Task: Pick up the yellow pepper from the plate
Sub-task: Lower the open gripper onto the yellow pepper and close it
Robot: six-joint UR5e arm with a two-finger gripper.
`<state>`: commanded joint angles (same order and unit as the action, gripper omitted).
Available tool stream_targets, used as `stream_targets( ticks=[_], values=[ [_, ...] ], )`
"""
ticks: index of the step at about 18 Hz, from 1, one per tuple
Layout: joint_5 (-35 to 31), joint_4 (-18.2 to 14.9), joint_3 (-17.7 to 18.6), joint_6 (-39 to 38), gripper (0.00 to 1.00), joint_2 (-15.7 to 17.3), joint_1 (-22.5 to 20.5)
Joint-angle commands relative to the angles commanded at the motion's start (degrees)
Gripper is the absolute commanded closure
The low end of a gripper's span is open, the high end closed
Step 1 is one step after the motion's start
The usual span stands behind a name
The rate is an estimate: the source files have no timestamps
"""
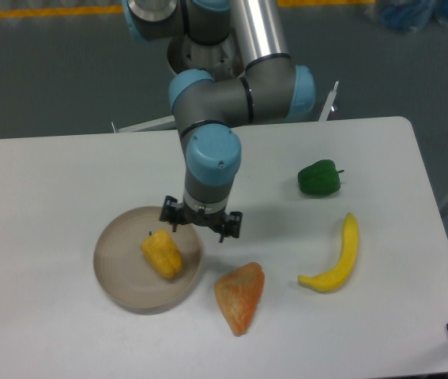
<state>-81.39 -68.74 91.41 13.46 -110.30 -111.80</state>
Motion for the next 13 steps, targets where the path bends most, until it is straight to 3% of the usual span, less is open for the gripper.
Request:
stream_targets(
  ticks=[6,13],
  values=[
    [-0.2,1.2,0.0,-6.7,0.0,-3.4,2.2],
    [-0.3,1.2,0.1,-7.1,0.0,-4.5,3.3]
  ],
)
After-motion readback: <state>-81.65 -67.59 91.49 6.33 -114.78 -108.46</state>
